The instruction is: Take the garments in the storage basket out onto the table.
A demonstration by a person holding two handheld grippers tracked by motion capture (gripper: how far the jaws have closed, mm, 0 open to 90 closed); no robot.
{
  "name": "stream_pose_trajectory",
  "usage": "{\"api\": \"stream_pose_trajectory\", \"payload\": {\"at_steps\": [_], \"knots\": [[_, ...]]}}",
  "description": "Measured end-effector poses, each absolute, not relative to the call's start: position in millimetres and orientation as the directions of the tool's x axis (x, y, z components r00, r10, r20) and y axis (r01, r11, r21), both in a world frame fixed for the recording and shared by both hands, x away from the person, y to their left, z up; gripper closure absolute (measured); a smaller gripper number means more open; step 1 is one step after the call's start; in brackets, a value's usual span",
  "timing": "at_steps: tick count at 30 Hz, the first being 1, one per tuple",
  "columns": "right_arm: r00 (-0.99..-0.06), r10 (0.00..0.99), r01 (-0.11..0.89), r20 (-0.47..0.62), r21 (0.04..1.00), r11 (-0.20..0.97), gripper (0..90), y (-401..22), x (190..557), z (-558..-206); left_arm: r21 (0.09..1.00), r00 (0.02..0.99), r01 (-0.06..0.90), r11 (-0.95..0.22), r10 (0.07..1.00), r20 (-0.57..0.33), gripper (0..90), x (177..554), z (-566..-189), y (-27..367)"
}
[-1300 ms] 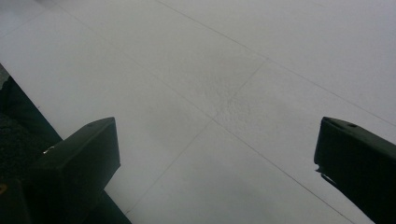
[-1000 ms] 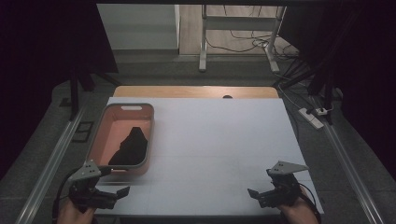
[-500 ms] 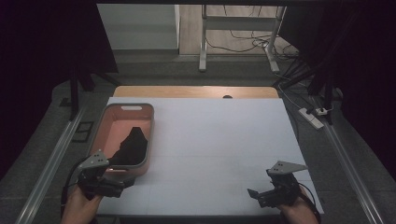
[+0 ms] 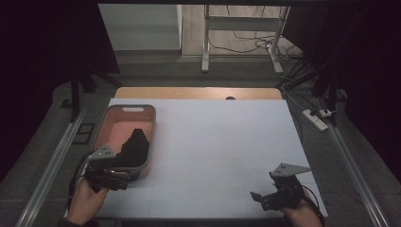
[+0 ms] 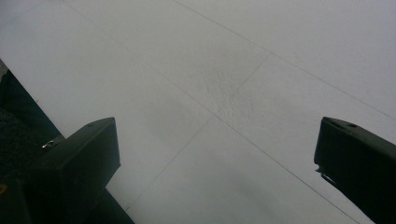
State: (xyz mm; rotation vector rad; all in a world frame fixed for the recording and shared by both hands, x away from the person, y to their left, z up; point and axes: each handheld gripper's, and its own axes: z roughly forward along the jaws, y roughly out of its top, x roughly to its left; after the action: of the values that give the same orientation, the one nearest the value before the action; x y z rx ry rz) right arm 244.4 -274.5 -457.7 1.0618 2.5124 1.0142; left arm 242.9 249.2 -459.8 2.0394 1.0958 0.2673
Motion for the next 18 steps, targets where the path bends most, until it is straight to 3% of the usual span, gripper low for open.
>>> {"api": "stream_pose_trajectory", "payload": {"at_steps": [18], "knots": [[-0.717,0.696,0.540,0.045,0.667,0.513,0.0,-273,245,-458,0.674,0.580,0.645,-0.359,0.805,-0.126,0.0,278,-453,254]]}}
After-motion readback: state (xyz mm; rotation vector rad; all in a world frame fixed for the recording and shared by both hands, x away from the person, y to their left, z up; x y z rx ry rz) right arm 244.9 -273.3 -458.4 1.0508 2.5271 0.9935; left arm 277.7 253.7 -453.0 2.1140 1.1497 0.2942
